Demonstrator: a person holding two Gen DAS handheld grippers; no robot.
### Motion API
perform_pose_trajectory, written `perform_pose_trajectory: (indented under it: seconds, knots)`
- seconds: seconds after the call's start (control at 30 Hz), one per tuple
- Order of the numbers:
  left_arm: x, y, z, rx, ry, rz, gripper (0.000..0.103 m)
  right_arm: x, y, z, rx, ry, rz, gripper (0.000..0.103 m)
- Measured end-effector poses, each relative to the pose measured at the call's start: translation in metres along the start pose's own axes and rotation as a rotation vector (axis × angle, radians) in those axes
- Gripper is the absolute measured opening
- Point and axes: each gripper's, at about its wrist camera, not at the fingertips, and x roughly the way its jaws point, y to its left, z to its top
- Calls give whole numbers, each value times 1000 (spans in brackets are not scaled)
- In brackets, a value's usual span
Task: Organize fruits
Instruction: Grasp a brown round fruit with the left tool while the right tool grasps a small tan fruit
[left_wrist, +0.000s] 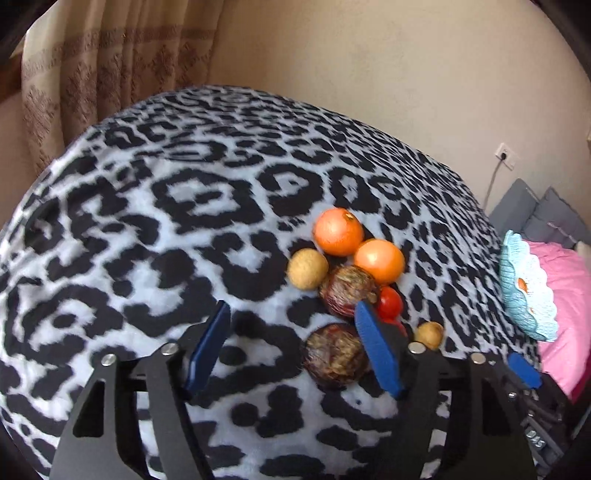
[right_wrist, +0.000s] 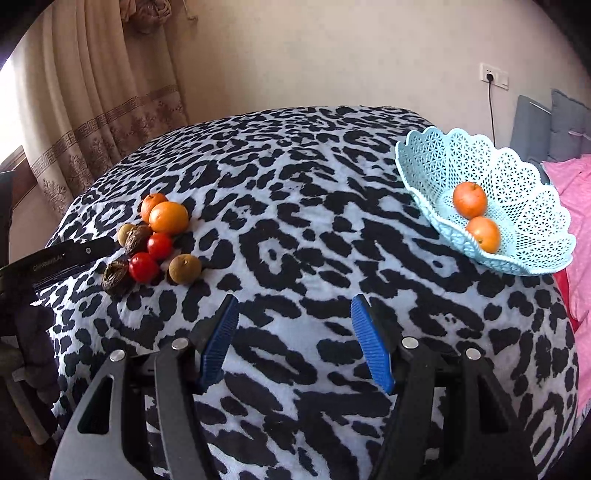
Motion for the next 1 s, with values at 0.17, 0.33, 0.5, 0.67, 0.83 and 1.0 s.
perform_pose_trajectory:
  seconds: [0.17,0.33,0.5,0.67,0.83,1.0]
  knots:
    - [2,-5,-14,19,31,-72,55,4,0,-2,-2,13,9,65]
    - [-1,-12,-22,60,14,-75,49,9,2,-2,-7,27,11,65]
    - [1,-19,-25,96,16,-94,42,11,2,-2,-6,37,13,65]
    - [3,-19,-24,91,18,-103,42,11,3,-2,-10,40,14,65]
    - [2,-16,-25,79,13,-108,43,13,3,-2,-3,51,20,65]
    - [1,-16,-26,79,12,-113,43,13,4,-3,-7,56,15,65]
